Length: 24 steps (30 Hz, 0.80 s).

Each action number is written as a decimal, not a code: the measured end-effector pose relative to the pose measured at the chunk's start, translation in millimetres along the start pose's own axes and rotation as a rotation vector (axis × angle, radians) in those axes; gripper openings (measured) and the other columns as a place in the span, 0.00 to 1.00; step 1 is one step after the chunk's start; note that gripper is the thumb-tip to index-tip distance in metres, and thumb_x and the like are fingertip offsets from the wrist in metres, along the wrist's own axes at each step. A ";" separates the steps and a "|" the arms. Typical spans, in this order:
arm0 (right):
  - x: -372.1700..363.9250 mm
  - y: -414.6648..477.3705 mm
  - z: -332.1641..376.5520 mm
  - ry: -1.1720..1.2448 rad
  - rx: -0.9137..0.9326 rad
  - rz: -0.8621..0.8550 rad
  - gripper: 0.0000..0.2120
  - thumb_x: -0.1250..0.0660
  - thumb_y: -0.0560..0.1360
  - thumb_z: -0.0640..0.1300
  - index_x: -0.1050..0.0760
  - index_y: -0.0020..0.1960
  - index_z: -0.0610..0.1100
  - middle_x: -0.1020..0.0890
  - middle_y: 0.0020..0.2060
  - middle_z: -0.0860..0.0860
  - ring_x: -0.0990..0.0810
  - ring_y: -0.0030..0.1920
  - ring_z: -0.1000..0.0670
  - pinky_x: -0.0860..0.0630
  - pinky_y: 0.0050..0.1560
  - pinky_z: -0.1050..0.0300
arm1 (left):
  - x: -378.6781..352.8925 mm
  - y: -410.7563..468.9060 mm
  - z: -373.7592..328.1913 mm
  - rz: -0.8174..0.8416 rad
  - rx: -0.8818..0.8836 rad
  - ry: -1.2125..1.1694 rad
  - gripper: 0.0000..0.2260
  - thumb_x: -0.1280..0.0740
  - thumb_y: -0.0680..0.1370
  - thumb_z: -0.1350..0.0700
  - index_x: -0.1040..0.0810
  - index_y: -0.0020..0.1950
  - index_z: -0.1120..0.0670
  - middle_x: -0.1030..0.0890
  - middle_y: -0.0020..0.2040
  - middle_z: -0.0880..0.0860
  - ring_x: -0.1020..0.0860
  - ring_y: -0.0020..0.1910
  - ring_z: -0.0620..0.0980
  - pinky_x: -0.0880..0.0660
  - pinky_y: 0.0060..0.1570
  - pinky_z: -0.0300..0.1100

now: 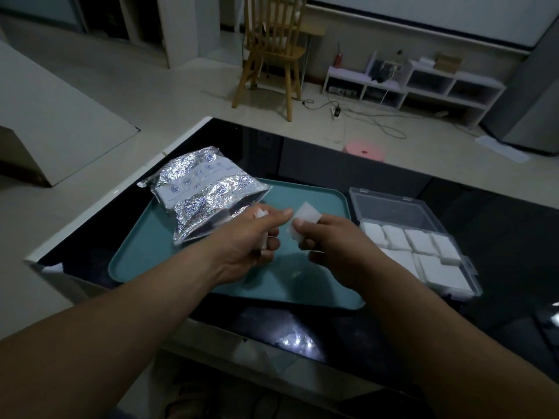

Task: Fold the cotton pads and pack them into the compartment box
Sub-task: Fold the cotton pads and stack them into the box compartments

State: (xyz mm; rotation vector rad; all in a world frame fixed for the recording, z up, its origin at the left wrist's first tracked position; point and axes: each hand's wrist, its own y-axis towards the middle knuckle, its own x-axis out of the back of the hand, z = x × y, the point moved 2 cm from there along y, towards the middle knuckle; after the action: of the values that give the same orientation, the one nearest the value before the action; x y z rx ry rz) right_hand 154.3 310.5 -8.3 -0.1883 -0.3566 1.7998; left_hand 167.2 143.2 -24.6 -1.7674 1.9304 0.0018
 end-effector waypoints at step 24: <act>-13.2 -0.1 0.0 -0.621 0.379 -0.160 0.09 0.25 0.75 0.45 0.24 0.46 0.45 0.22 0.37 0.54 0.26 0.37 0.57 0.29 0.39 0.60 | -7.9 -3.4 13.7 -0.014 0.143 -0.042 0.03 0.33 0.83 0.52 0.24 0.56 0.46 0.26 0.35 0.50 0.28 0.31 0.48 0.26 0.24 0.35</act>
State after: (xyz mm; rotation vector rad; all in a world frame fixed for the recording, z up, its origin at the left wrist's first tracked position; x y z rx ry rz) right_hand 157.8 297.8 -9.1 0.6607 -0.4396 1.6993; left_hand 175.5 154.7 -32.4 -1.6737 1.8410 -0.1002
